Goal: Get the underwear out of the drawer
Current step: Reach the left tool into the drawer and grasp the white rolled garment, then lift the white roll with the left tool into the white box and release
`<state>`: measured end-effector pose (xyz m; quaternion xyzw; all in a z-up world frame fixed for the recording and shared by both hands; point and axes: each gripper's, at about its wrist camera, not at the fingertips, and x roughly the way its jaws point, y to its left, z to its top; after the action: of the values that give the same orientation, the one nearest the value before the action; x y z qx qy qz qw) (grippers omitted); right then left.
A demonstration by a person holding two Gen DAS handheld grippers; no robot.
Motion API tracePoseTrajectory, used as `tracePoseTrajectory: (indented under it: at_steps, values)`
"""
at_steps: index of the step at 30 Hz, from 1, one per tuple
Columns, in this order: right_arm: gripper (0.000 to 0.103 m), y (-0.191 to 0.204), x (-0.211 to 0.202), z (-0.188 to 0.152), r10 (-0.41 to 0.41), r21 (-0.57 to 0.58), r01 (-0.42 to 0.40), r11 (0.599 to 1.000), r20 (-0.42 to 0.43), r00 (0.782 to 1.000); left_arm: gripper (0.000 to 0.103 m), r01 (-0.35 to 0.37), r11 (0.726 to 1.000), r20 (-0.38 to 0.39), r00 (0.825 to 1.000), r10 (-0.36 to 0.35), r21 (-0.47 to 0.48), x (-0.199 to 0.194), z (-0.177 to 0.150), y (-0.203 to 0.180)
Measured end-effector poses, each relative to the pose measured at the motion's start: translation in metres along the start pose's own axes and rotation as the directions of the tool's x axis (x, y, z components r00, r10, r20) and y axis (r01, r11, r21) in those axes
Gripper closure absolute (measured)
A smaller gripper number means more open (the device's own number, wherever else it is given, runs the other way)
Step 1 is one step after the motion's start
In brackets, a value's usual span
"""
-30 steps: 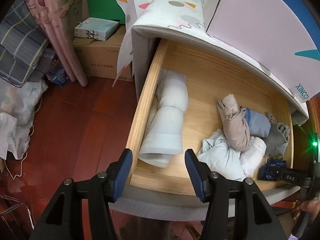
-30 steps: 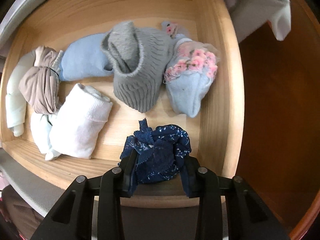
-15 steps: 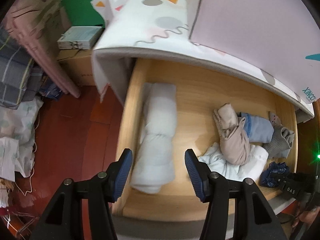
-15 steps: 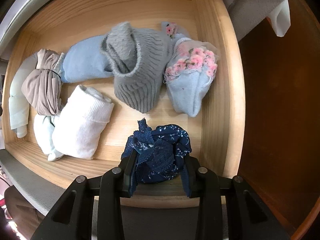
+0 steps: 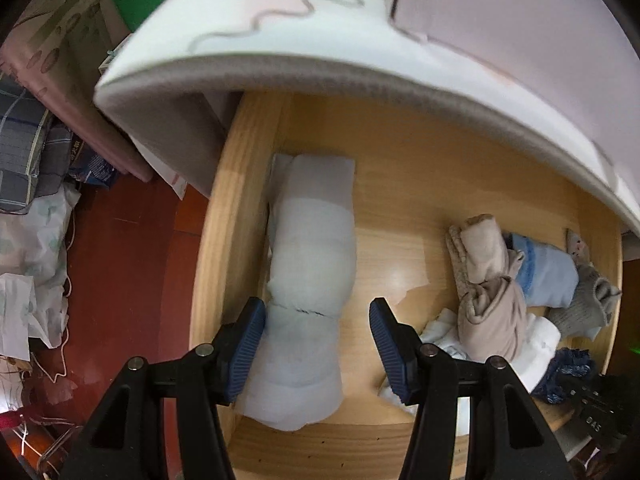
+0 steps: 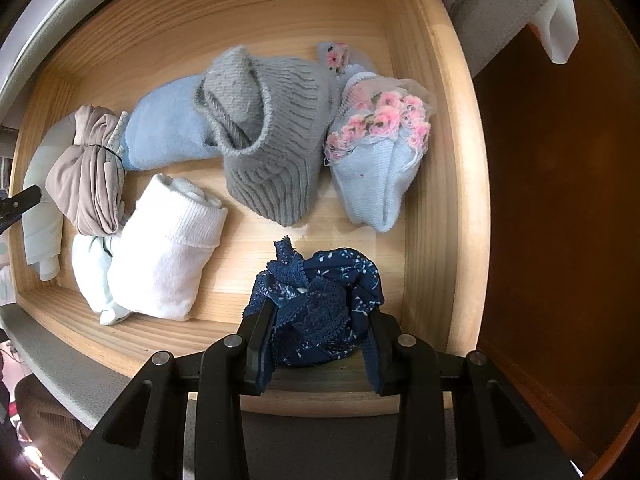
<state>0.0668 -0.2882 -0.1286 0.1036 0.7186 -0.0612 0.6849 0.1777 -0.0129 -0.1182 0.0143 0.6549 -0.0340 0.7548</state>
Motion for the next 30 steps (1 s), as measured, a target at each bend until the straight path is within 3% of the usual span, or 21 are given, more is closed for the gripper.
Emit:
tracePoseTrajectory:
  at_steps: [6,13,14,15,16,22,30]
  values:
    - [0.069,0.000,0.003,-0.002,0.004,0.002,-0.004,1.000,-0.004,1.000,0.047,0.007,1.000,-0.043,0.999,-0.008,-0.015,0.017,0.000,-0.006]
    - [0.069,0.000,0.004,-0.002,0.012,0.011,-0.012,1.000,-0.007,1.000,0.048,-0.044,0.999,-0.081,0.996,0.043,0.000,0.027,0.002,-0.017]
    - [0.069,0.000,0.004,-0.002,0.013,0.012,-0.013,1.000,-0.008,1.000,0.050,-0.050,0.999,-0.085,0.995,0.050,0.005,0.028,0.002,-0.019]
    - [0.069,0.000,0.004,-0.002,0.015,0.013,-0.015,1.000,-0.008,1.000,0.061,-0.058,0.998,-0.085,0.995,0.059,0.009,0.028,0.002,-0.019]
    - [0.069,-0.001,0.004,-0.002,0.016,0.013,-0.016,1.000,-0.008,1.000,0.062,-0.064,0.998,-0.089,0.994,0.064,0.012,0.029,0.002,-0.018]
    - [0.069,0.000,0.004,-0.002,0.016,0.012,-0.016,1.000,-0.008,1.000,0.069,-0.015,1.000,-0.095,0.995,0.015,-0.001,0.025,0.001,-0.009]
    - [0.069,-0.001,0.005,-0.001,0.014,0.014,-0.014,1.000,-0.011,1.000,0.070,0.007,0.999,-0.077,0.997,-0.003,0.045,0.002,-0.001,-0.007]
